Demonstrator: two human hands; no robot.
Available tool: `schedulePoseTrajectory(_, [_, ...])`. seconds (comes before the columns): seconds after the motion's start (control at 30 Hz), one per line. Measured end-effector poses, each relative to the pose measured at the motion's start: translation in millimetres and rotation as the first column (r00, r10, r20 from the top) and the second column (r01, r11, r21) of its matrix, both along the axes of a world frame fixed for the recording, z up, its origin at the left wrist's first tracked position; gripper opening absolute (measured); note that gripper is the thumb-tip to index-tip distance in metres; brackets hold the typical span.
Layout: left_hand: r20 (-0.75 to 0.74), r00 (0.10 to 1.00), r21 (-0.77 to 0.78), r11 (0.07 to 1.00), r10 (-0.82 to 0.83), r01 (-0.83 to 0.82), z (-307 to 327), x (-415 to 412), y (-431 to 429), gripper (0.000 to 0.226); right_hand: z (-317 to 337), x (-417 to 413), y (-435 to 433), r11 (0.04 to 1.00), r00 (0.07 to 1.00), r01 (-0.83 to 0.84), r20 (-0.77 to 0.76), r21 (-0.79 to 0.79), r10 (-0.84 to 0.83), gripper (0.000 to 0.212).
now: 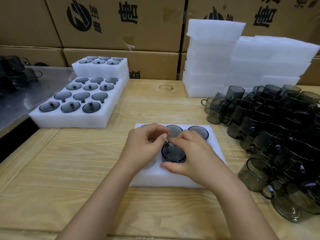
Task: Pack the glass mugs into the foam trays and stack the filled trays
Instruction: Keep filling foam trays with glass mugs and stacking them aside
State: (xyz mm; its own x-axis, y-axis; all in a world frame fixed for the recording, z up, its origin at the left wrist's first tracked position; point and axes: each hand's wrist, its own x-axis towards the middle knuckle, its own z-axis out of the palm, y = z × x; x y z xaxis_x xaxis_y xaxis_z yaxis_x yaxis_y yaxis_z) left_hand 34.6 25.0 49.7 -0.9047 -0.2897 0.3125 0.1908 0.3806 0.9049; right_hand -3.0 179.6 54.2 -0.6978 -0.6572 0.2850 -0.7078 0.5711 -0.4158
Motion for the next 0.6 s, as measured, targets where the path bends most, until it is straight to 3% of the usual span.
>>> schedulePoseTrajectory(0.1, [0.015,0.999,-0.105,0.994,-0.031,0.032,1,2,2,0.014,2,1,2,1.000,1.000,-0.007,-0.012,0.018,0.007,0.058])
schedulePoseTrajectory(0.17, [-0.039,0.999,-0.288,0.957,-0.019,0.007,1,5,5,0.012,5,3,4,1.000,1.000,-0.020,-0.009,0.019,0.020,0.064])
schedulePoseTrajectory(0.23, [-0.151,0.989,-0.514,0.855,-0.011,-0.069,2,10,9,0.025,5,7,6,0.998,0.998,-0.061,-0.007,0.020,0.062,0.075])
schedulePoseTrajectory(0.3, [-0.232,0.971,-0.644,0.758,-0.057,-0.109,1,16,12,0.035,-2,13,13,0.989,0.995,-0.099,0.001,0.112,0.100,0.094])
schedulePoseTrajectory(0.37, [-0.256,0.962,-0.748,0.650,-0.096,-0.134,-7,22,13,0.041,-12,21,22,0.963,0.995,-0.039,-0.082,0.267,0.063,0.104])
schedulePoseTrajectory(0.43, [-0.266,0.958,-0.865,0.463,-0.103,-0.191,-18,27,11,0.046,-16,26,26,0.943,0.978,0.047,-0.209,0.328,0.024,0.107])
schedulePoseTrajectory(0.5, [-0.274,0.956,-0.919,0.320,-0.105,-0.229,-26,27,11,0.048,-13,30,23,0.925,0.959,0.109,-0.283,0.365,-0.001,0.106])
schedulePoseTrajectory(0.6, [-0.297,0.953,-0.930,0.247,-0.062,-0.273,-31,27,16,0.052,-12,32,19,0.928,0.931,0.169,-0.362,0.332,-0.041,0.098])
